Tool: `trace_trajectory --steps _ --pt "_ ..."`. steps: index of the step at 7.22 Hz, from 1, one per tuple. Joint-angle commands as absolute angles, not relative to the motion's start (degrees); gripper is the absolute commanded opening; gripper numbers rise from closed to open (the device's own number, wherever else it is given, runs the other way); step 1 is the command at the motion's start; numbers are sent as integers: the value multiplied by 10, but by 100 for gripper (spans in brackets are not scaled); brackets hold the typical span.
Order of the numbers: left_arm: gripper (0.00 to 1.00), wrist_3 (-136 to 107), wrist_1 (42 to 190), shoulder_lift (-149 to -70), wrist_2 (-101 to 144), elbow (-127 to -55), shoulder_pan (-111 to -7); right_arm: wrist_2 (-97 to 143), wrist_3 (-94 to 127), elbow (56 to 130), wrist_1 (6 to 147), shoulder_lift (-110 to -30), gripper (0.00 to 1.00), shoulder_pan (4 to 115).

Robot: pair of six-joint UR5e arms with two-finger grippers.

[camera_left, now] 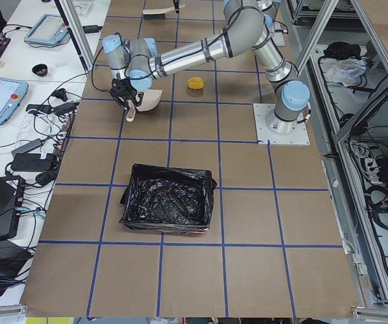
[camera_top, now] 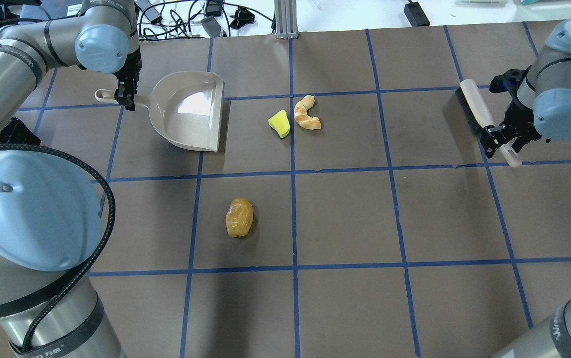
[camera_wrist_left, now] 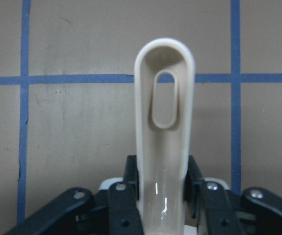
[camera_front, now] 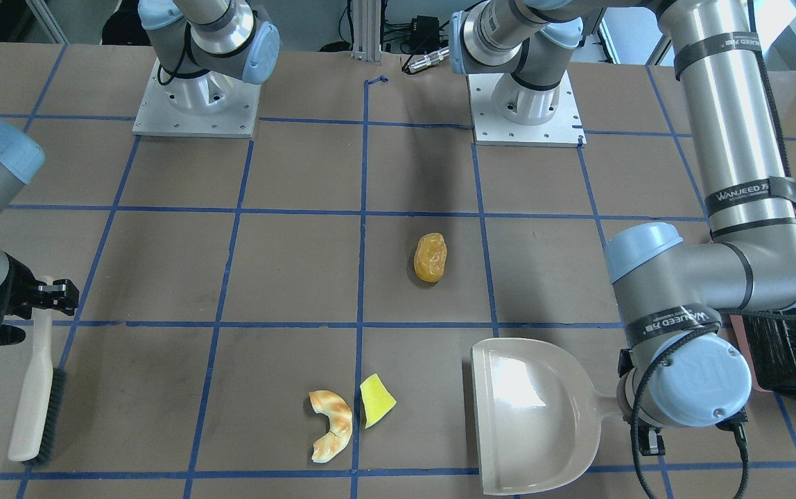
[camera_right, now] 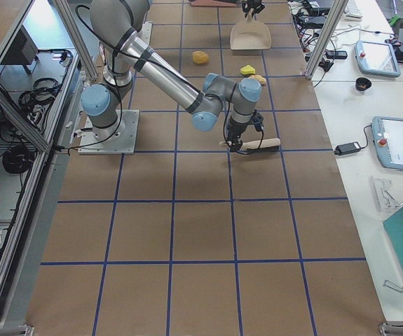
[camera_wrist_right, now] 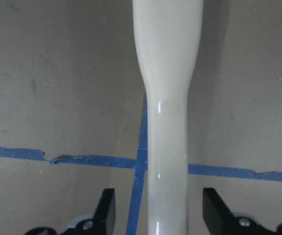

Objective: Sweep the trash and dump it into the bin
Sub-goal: 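Slide the dustpan toward the sponge and crust while lifting the brush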

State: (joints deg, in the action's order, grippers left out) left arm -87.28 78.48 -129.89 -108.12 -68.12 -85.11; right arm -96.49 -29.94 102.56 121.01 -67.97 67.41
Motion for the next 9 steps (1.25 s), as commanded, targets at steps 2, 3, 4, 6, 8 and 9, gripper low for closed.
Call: trace_trajectory --steps 2,3,4,6,8,9 --pt "0 -941 819 -1328 -1096 -660 -889 -965 -300 1027 1216 -680 36 674" --pt "0 -959 821 -1331 -1099 -656 -902 -966 -300 1027 1215 -680 27 674" --pt "0 -972 847 -1332 -1100 -635 -907 -970 -300 1027 1215 -680 22 674" --pt "0 -996 883 -1346 -1099 -598 -927 -969 -298 1023 1212 -682 18 675" --pt "0 -1017 883 -1354 -1097 -599 -942 -966 -274 1020 1211 -693 12 681" --pt "0 -1018 883 -1358 -1098 -597 -948 -963 -246 1020 1210 -694 13 692"
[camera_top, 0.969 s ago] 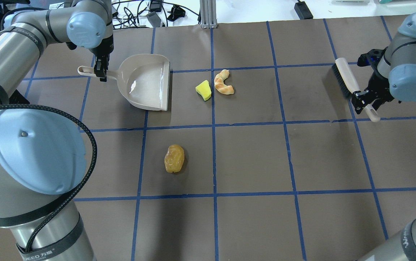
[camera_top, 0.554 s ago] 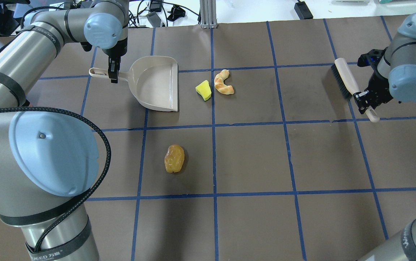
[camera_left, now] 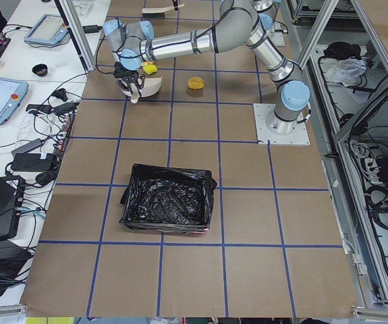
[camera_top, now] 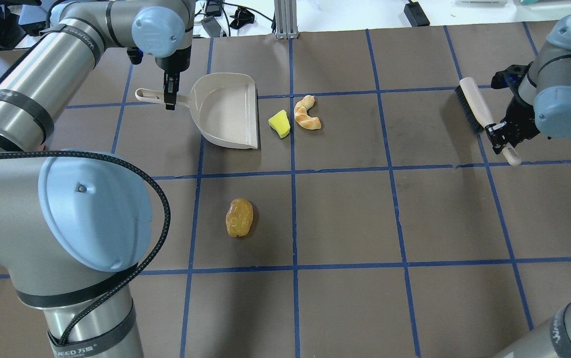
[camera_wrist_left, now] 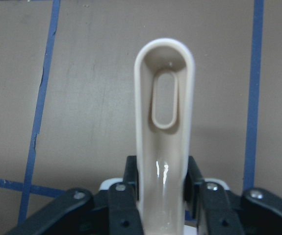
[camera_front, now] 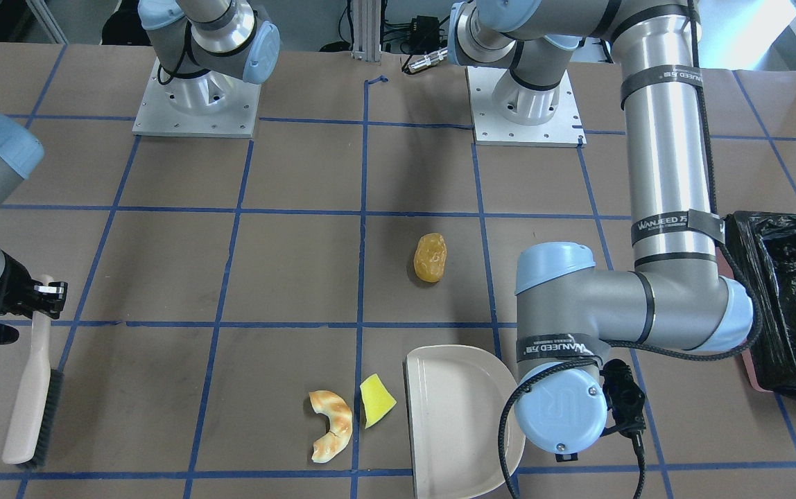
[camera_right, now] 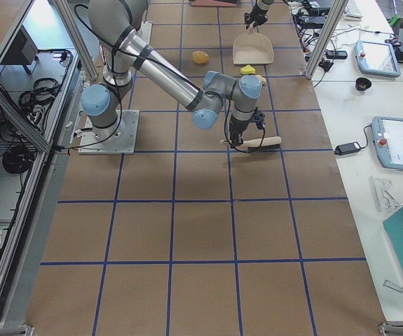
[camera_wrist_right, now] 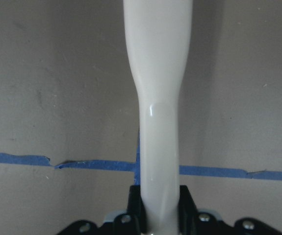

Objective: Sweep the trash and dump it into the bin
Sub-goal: 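Slide the dustpan toward the sponge and crust while lifting the brush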

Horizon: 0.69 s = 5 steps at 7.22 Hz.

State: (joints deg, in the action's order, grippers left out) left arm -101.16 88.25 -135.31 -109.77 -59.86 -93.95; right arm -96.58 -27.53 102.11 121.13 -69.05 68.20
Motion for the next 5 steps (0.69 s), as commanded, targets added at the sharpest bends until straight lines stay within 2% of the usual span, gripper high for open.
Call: trace_trajectory --steps 1,5 --pt "0 -1020 883 -1359 -1098 -596 -951 -963 -219 1019 1209 -696 13 718" --pt "0 -1036 884 -1359 -1100 -595 -969 -958 -152 1012 1187 -703 9 781"
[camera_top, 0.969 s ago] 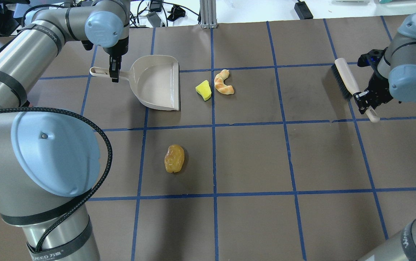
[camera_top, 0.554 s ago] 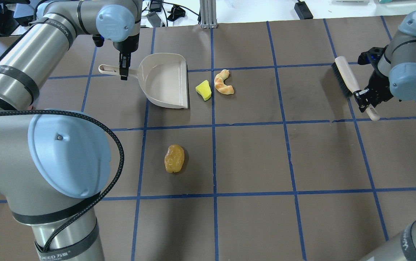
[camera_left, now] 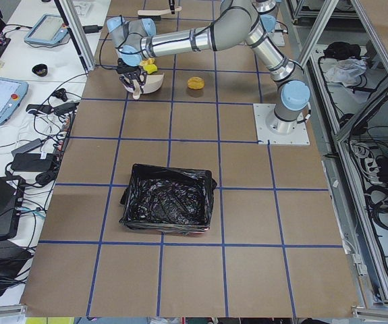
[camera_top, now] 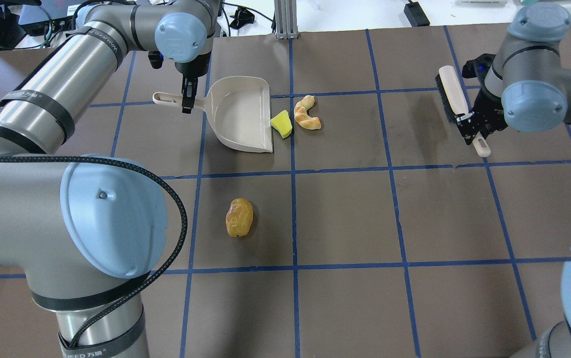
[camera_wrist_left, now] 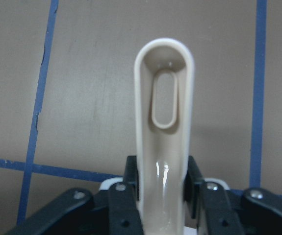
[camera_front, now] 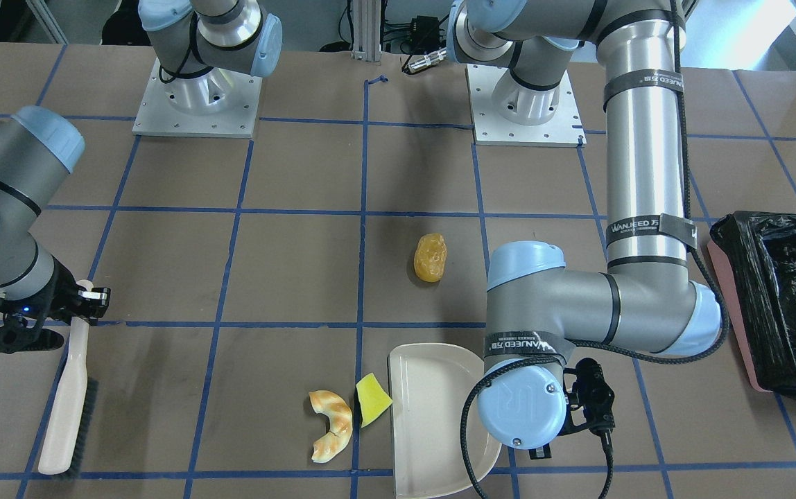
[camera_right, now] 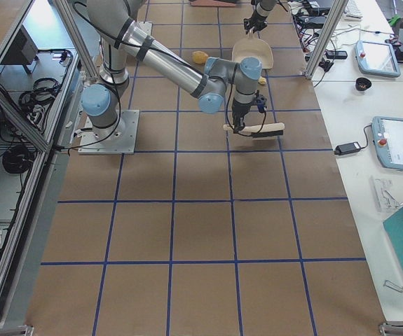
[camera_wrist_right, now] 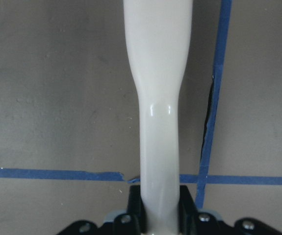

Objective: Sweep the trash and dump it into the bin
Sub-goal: 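Move the brush with right gripper toward the dustpan behind the crust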

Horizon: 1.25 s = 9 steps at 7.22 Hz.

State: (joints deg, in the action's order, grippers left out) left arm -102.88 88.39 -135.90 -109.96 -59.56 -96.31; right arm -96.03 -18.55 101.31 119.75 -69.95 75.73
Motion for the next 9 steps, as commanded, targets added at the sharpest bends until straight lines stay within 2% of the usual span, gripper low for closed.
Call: trace_trajectory --steps 1,2,7,9 --pt "0 -1037 884 -1359 -1100 -595 -970 -948 -109 1012 1183 -707 4 815" --pt "0 -1037 884 -1359 -1100 -596 -970 -947 -70 1012 1182 -708 0 840" --pt "0 -1037 885 -1359 -1100 -597 -970 -883 38 1005 1167 -702 0 923" --pt "0 -1036 885 -1359 -1100 -596 -971 -883 68 970 1141 -675 0 955"
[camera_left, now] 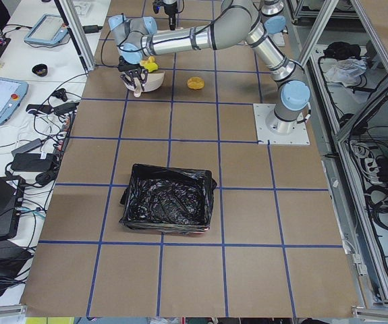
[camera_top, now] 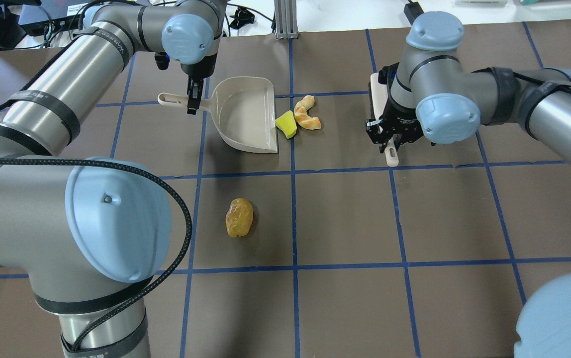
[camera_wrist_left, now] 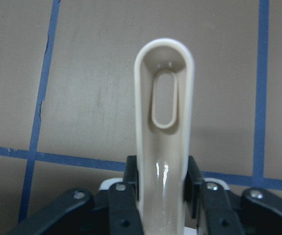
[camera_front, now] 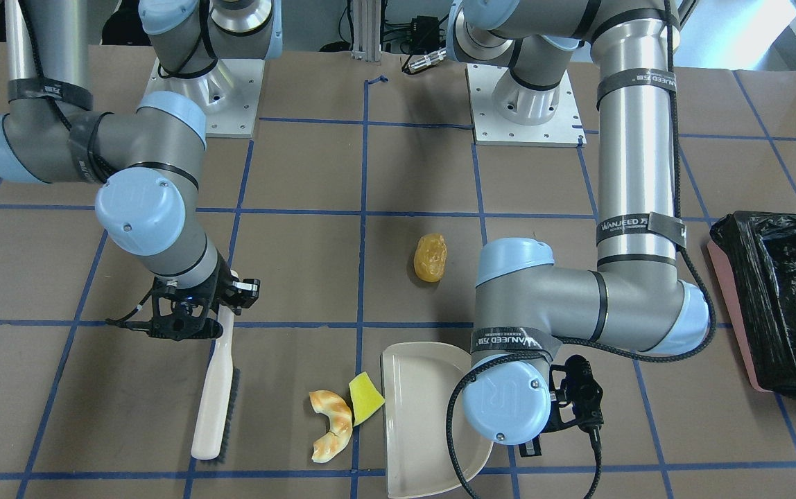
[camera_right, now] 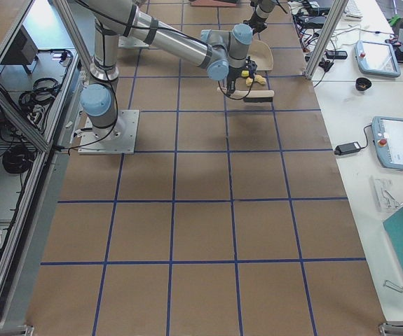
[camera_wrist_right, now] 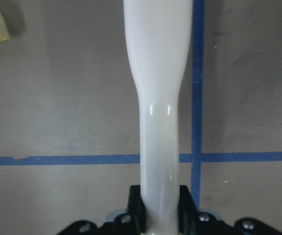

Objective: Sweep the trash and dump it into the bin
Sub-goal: 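Move the brush with right gripper toward the dustpan behind the crust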

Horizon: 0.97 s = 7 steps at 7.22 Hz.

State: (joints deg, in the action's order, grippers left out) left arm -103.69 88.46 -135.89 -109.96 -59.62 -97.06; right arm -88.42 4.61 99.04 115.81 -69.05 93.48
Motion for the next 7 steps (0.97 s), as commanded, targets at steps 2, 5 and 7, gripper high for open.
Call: trace_trajectory --steps 2,5,7 --pt "0 -1036 885 -1358 -1100 -596 -970 -882 108 947 1142 -657 0 986" --pt "0 -1036 885 -1358 -1100 -596 -970 -882 129 921 1142 -629 0 999" --pt "0 -1036 886 -1358 -1100 -596 -970 -882 180 901 1143 -605 0 1036"
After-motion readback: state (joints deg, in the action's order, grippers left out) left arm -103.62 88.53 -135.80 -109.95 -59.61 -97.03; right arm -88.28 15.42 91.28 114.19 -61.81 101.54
